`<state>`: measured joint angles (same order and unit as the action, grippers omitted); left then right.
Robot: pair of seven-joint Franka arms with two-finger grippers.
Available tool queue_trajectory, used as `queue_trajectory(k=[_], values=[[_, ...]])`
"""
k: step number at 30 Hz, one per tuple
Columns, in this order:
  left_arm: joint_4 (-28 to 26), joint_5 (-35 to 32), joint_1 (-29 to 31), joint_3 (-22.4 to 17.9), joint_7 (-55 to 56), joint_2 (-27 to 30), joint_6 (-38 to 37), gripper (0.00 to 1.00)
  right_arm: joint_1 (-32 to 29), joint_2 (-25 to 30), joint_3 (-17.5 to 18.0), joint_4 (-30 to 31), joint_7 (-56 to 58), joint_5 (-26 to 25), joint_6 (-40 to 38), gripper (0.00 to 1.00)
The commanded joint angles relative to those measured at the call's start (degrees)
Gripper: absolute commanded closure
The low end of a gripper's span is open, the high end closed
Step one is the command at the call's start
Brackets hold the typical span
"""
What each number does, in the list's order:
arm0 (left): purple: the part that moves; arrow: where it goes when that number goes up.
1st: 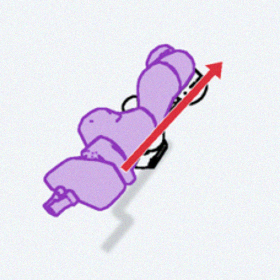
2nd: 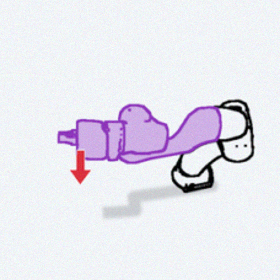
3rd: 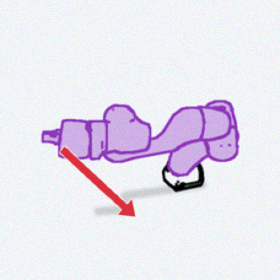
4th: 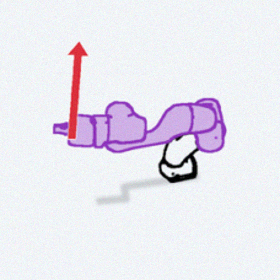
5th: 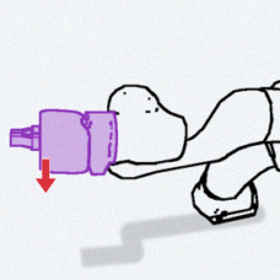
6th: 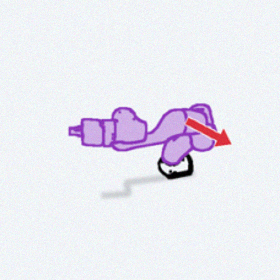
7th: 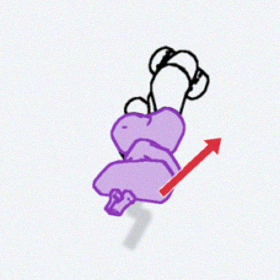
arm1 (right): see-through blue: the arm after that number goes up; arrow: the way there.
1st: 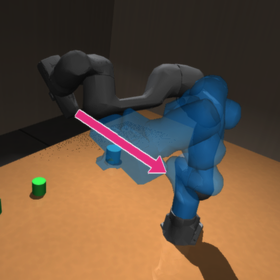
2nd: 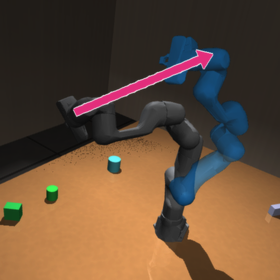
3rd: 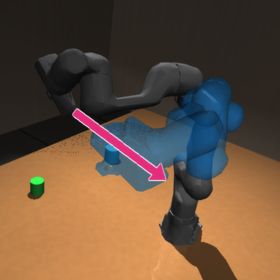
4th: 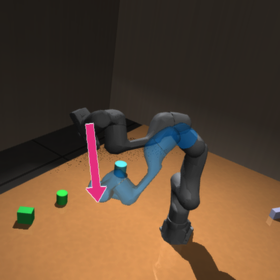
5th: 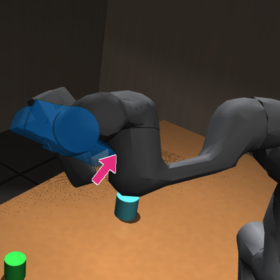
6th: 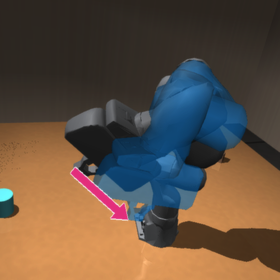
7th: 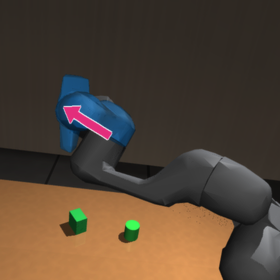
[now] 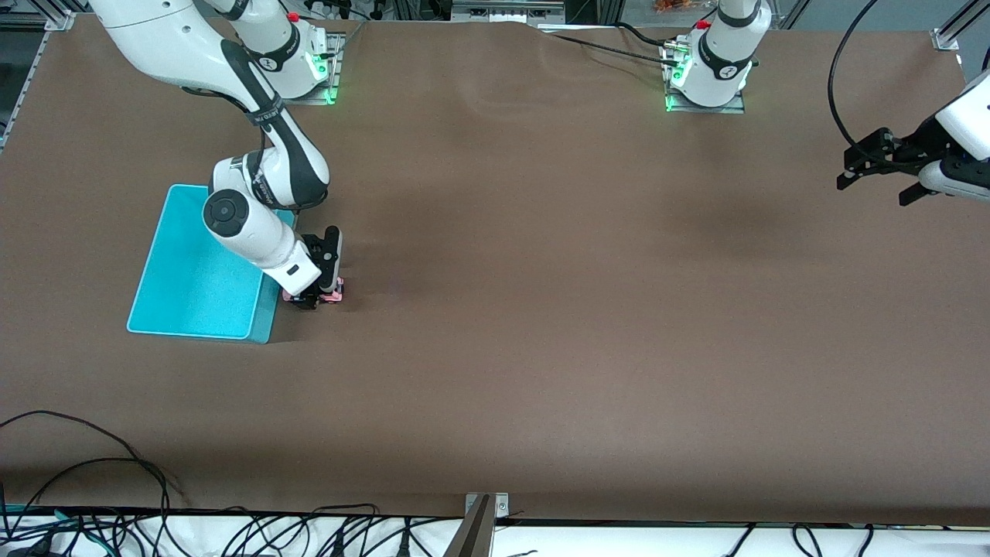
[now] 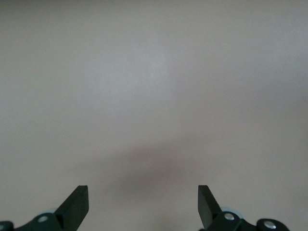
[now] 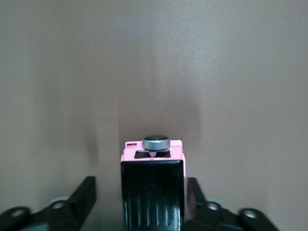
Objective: Wind and store pink jeep toy
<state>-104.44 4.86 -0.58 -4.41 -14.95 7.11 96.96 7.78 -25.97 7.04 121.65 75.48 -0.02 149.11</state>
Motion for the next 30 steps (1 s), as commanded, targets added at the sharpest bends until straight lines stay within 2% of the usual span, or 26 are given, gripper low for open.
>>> queue_trajectory(k=[1,4,6,10,20,30], values=[[5.38,-3.1,-2.4,0.54,7.56,-0.69,-7.56,0.0,-0.13,0.65,-0.1,0.08,2.56,-0.07,0.57,0.72],[9.25,-4.33,-2.94,0.54,8.36,-3.94,-9.86,0.0,-0.22,1.09,-0.18,-0.18,3.61,-0.07,0.22,0.78],[10.04,-4.68,-2.94,1.24,8.36,-4.47,-9.86,0.0,-0.22,1.09,-0.18,-1.4,3.79,-0.07,-0.75,0.82],[10.4,-4.77,-2.06,3.53,8.36,-4.39,-9.86,0.0,-0.04,1.09,-0.1,-4.65,3.71,-0.07,-4.35,0.83],[10.4,-4.68,-0.83,3.53,8.01,-4.39,-9.86,0.0,-0.66,1.18,-0.27,-18.89,2.92,1.16,-25.51,0.82],[10.4,-4.07,-1.71,4.06,8.54,-4.47,-10.13,0.0,-5.31,1.27,-1.59,-32.6,3.35,1.69,-47.49,0.82]])
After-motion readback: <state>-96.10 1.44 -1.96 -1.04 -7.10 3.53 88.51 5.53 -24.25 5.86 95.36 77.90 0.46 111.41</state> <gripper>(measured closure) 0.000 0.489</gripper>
